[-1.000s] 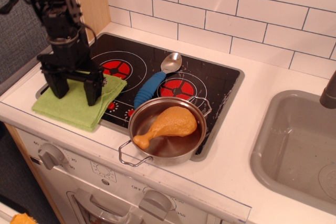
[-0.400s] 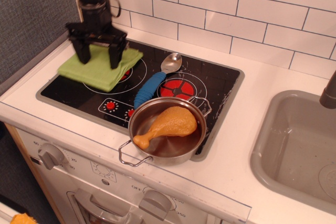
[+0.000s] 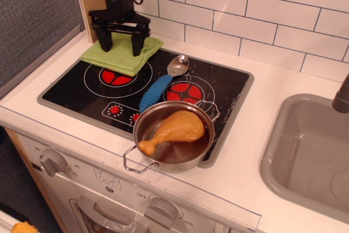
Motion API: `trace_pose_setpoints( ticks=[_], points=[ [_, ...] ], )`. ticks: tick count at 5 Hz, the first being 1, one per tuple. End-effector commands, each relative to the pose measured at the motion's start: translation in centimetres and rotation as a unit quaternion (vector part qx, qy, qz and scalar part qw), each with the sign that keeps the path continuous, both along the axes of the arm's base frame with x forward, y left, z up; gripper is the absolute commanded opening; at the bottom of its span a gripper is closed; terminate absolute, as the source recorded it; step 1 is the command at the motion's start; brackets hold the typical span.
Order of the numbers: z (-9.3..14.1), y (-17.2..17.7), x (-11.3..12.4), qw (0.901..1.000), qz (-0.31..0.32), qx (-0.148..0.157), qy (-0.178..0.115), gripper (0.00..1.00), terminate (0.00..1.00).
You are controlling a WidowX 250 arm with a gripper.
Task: Move the cloth from down to up side
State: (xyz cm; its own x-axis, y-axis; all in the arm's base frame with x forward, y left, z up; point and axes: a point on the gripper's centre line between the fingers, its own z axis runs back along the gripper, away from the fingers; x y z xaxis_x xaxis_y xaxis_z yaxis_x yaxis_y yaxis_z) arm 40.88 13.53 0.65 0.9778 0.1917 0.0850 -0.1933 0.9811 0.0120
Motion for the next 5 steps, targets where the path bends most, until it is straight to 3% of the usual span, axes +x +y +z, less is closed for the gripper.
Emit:
trace_pose_setpoints(
  ticks=[1,2,3,4,5],
  points=[
    [2.5,-2.2,1.2,0.9998,-0.013,0.012,-0.011,1.00,0.00],
    [7.2,-2.1,2.1,0.9988,-0.008,0.018,-0.045,1.00,0.00],
    [9.7,-2.6,2.2,0.9985,-0.016,0.014,-0.050,1.00,0.00],
    [9.5,-3.0,1.7,0.9988,-0.023,0.003,-0.044,1.00,0.00],
    [8.9,-3.1,0.9,0.9981,-0.043,0.027,-0.035,1.00,0.00]
  ],
)
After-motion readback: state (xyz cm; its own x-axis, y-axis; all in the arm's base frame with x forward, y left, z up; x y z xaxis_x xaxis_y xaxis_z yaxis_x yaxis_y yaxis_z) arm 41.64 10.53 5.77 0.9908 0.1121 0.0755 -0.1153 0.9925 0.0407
